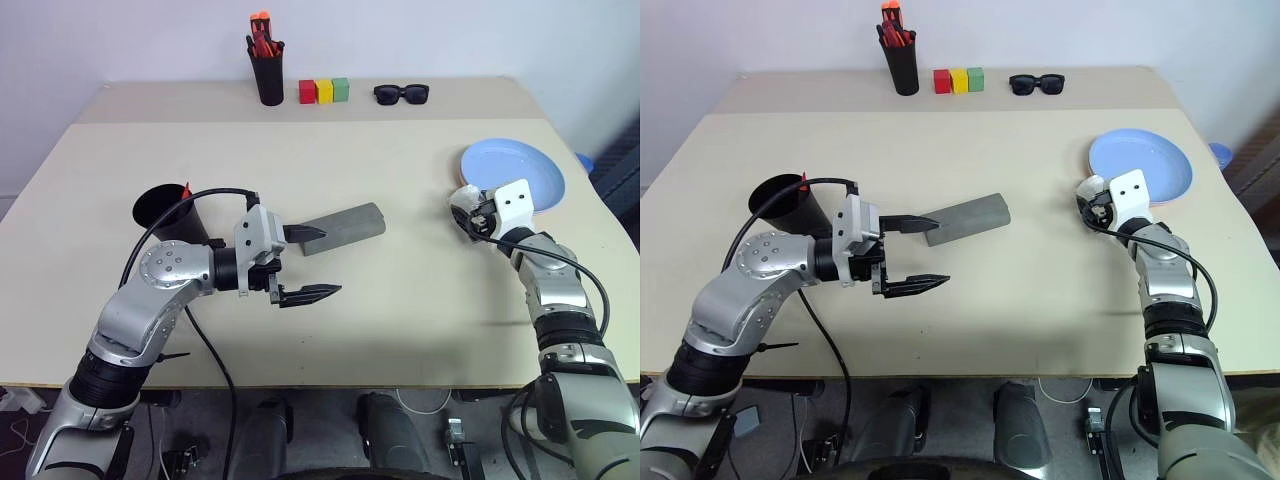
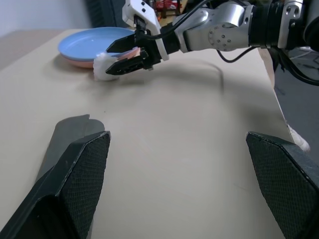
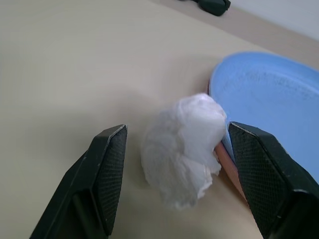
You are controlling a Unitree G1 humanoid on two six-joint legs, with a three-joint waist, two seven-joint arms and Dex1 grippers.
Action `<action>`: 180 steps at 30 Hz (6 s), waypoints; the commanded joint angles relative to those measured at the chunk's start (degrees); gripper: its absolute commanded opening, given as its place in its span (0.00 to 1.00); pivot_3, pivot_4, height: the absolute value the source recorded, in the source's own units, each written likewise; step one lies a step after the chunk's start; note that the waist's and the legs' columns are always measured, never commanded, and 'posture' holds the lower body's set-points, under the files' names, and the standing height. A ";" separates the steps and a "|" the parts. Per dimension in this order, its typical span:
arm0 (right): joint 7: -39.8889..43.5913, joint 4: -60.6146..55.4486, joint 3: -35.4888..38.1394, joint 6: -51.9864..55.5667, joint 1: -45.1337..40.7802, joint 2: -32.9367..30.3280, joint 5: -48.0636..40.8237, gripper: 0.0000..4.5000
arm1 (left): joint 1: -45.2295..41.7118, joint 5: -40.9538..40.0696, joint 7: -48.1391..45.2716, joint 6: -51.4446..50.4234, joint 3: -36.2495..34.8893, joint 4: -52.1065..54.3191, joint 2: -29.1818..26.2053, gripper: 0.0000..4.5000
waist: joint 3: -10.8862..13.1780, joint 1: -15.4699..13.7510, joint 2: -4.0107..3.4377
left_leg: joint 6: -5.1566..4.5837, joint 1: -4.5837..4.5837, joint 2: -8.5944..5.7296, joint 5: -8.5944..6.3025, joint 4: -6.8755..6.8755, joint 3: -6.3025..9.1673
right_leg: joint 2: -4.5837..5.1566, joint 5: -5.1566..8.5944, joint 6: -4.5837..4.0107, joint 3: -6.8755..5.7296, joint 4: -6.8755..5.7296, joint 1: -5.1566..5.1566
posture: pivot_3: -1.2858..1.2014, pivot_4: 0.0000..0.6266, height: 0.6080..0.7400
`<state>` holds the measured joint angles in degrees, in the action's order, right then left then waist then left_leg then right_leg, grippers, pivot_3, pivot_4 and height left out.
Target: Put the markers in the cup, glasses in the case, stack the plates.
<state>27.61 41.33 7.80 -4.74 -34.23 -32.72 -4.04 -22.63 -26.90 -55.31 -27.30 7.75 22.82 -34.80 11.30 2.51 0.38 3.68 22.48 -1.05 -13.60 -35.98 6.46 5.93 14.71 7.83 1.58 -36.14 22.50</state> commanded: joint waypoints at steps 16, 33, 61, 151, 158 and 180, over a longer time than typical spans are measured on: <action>-2.86 5.39 0.33 -6.39 -5.20 -0.21 2.06 0.01 | 0.73 -0.91 1.50 -0.71 -1.72 3.25 -0.31 1.00 | 0.00 0.01 0.00 | 0.00 0.00 0.00 0.00 0.00 0.00 | 0.00 0.00 0.00 0.00 0.01 0.00 | 0.52 0.24 1.00; -10.42 25.70 1.09 -11.77 -17.65 -6.70 4.76 0.43 | -0.19 -0.99 3.73 -1.00 -1.34 2.77 1.44 1.00 | 0.01 0.20 -0.01 | 0.00 0.01 0.00 0.00 0.02 -0.01 | 0.00 0.00 -0.01 0.00 0.04 -0.01 | 0.52 0.24 1.00; -4.19 26.14 2.04 -9.96 -17.56 -3.79 2.91 0.99 | 0.26 -1.01 4.59 -0.98 -1.79 2.90 1.41 1.00 | 0.01 0.11 -0.01 | 0.00 0.00 0.00 0.00 0.03 -0.01 | 0.00 0.00 -0.01 0.02 0.04 0.00 | 0.52 0.24 1.00; 26.08 -38.67 21.20 5.30 37.74 -10.79 -28.35 0.60 | 30.84 -2.47 6.07 18.93 -13.98 4.41 5.51 1.00 | -0.02 -0.54 -0.14 | -0.12 -0.07 0.01 -0.08 0.06 -0.03 | 0.02 0.19 -0.21 0.05 0.06 -0.08 | 0.52 0.24 1.00; 27.53 -43.36 28.68 5.12 53.51 -7.17 -30.12 0.60 | 39.26 -0.91 3.99 25.09 -20.63 -0.94 4.32 1.00 | -0.10 -0.58 -0.06 | -0.07 -0.06 0.04 -0.11 -0.11 -0.09 | 0.06 0.39 -0.31 0.07 0.18 -0.15 | 0.52 0.24 1.00; 26.89 -36.41 35.60 -0.78 58.48 -5.53 -27.92 0.60 | 38.02 -2.02 5.57 24.03 -20.89 -2.77 3.76 1.00 | -0.14 -1.78 -0.13 | -0.08 0.03 0.03 -0.12 0.09 -0.19 | 0.12 0.24 -0.52 0.06 0.64 -0.17 | 0.52 0.24 1.00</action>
<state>54.82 5.55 41.12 -4.35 23.98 -37.50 -31.73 15.20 -27.92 -49.97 -3.09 -12.67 17.58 -30.70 11.16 0.72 0.25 3.60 22.51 -1.02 -13.72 -35.89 6.28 6.05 14.95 7.31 1.64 -35.50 22.33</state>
